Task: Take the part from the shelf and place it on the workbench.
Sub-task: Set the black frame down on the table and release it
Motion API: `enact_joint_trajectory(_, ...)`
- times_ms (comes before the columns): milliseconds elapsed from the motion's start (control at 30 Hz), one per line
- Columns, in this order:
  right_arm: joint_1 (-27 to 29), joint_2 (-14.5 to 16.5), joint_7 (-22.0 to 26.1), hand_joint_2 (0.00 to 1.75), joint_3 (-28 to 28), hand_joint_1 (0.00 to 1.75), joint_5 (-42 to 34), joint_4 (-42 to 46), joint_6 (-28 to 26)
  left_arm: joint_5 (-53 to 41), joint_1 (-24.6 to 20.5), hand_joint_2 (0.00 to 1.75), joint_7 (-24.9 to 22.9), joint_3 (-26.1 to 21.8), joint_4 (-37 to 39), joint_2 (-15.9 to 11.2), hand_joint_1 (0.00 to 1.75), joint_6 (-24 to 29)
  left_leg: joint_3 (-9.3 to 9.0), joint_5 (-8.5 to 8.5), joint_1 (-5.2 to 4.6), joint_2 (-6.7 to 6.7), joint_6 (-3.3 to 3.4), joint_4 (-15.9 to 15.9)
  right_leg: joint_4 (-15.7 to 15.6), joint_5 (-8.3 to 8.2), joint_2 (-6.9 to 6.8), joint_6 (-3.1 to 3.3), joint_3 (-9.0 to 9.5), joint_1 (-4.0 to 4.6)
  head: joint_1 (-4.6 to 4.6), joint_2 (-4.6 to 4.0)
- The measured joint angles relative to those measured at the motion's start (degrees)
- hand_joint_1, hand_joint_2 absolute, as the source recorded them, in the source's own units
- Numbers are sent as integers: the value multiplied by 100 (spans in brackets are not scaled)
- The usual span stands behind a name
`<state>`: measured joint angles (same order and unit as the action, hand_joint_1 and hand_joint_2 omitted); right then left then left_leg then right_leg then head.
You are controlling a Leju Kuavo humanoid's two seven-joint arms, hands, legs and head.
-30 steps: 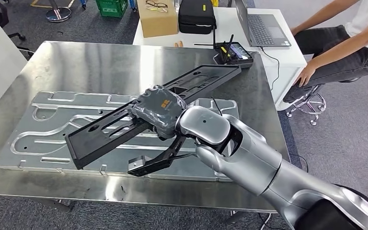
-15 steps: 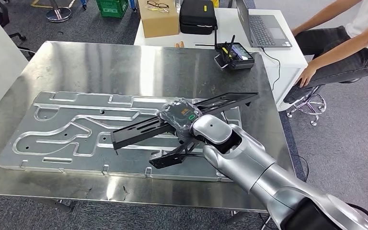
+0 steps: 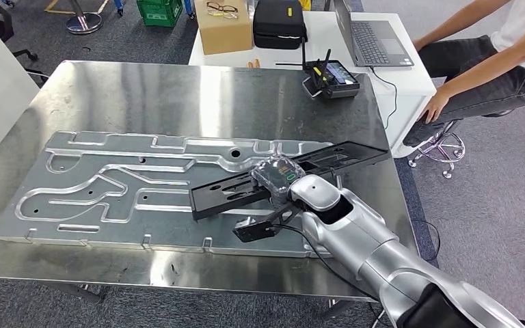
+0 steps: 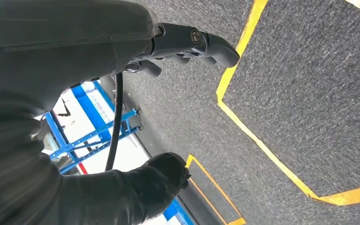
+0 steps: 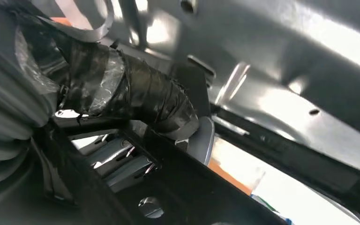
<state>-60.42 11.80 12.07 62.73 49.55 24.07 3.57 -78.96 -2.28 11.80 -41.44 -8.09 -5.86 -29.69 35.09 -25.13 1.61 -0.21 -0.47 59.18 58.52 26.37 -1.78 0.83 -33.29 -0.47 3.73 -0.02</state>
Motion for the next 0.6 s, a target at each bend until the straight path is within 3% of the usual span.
enact_joint_trajectory(167,65,0,0,0,0,0,0,-160,-1,-25,-43,175,-9,0,0,0,0,-17,-1,0,2,0,0,0,7,2,0,-2,-2,5,0,0)
enact_joint_trajectory(300,76,1,0,0,0,0,0,-229,-1,-28,-77,0,-15,0,2,0,0,-20,-2,1,2,1,0,0,10,2,0,-2,-3,6,-1,0)
enact_joint_trajectory(600,77,3,7,0,-1,0,-1,-280,-48,-36,-97,0,-17,0,2,0,0,-37,-4,1,3,1,0,0,13,2,0,-2,-1,7,-1,0)
